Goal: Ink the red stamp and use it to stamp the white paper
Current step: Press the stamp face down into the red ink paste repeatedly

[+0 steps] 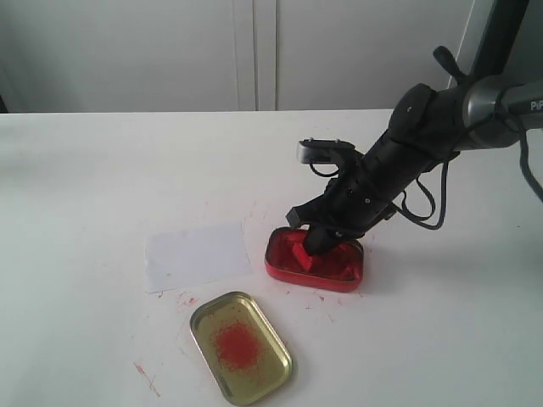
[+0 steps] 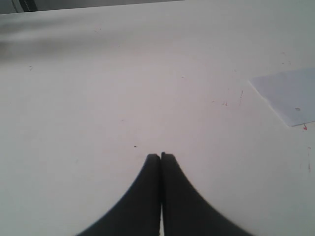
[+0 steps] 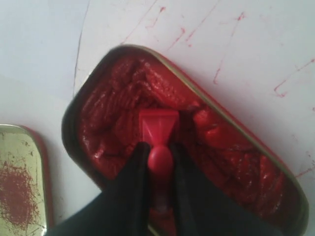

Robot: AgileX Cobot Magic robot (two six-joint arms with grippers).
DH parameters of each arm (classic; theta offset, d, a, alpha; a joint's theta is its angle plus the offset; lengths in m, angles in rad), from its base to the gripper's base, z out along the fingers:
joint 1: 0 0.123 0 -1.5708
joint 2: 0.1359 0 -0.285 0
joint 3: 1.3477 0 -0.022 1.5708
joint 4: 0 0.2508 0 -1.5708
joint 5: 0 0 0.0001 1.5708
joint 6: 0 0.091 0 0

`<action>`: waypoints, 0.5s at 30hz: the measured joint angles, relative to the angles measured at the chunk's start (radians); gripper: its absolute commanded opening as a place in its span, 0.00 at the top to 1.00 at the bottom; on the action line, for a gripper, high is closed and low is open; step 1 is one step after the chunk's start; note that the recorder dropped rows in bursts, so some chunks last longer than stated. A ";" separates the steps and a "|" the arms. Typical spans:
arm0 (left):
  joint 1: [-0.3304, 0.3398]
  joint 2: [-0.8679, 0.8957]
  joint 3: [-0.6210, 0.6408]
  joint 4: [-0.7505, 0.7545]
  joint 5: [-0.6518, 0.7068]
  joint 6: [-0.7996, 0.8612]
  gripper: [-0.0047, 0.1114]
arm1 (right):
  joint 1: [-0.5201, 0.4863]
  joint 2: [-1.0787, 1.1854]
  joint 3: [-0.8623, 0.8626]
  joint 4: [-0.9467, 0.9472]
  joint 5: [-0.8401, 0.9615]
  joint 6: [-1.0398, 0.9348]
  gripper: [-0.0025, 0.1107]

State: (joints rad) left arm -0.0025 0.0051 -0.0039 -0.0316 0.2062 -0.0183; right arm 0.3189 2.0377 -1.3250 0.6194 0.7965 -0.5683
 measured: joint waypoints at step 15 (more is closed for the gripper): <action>0.000 0.000 0.000 0.000 0.000 0.000 0.96 | 0.000 0.000 -0.004 0.058 0.006 -0.003 0.98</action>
State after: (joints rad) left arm -0.0025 0.0051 -0.0039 -0.0316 0.2062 -0.0183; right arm 0.3189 2.0377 -1.3295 0.6769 0.8029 -0.5708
